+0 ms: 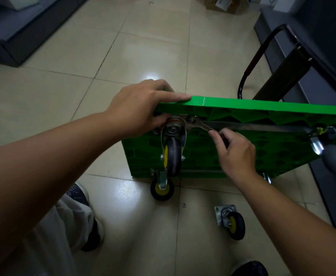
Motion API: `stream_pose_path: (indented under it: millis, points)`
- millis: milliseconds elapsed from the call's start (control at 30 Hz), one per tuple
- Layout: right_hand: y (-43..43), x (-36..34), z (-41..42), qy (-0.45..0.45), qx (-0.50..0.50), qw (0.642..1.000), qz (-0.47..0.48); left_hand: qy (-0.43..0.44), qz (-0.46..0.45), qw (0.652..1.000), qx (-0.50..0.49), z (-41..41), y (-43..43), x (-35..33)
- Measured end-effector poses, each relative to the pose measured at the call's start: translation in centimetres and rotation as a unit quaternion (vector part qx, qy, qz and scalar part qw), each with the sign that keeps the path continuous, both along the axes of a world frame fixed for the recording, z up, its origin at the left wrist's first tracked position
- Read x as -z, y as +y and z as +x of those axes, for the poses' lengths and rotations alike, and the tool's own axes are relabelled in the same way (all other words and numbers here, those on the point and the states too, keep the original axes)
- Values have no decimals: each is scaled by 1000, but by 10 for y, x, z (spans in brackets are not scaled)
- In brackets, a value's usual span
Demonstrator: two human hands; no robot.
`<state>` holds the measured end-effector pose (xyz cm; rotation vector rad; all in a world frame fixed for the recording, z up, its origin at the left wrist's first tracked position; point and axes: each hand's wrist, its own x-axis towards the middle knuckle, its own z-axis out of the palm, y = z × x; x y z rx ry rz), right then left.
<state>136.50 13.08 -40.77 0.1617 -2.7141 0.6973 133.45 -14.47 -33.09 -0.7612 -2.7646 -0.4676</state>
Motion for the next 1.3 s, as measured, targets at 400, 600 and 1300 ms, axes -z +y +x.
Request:
stream_pose_path:
  millis: [400,600,1300]
  points:
    - [18,-39,-11,-184,-85,978,41,-16,-2,1000,6,-5,-1,-3]
    - [32,-81,-3,-165,-59,962,208,-13,-8,1000,8,-6,-2,-2]
    - [-18,-135,-6,-24,-4,964,263,-10,-2,1000,4,-5,-1,-3]
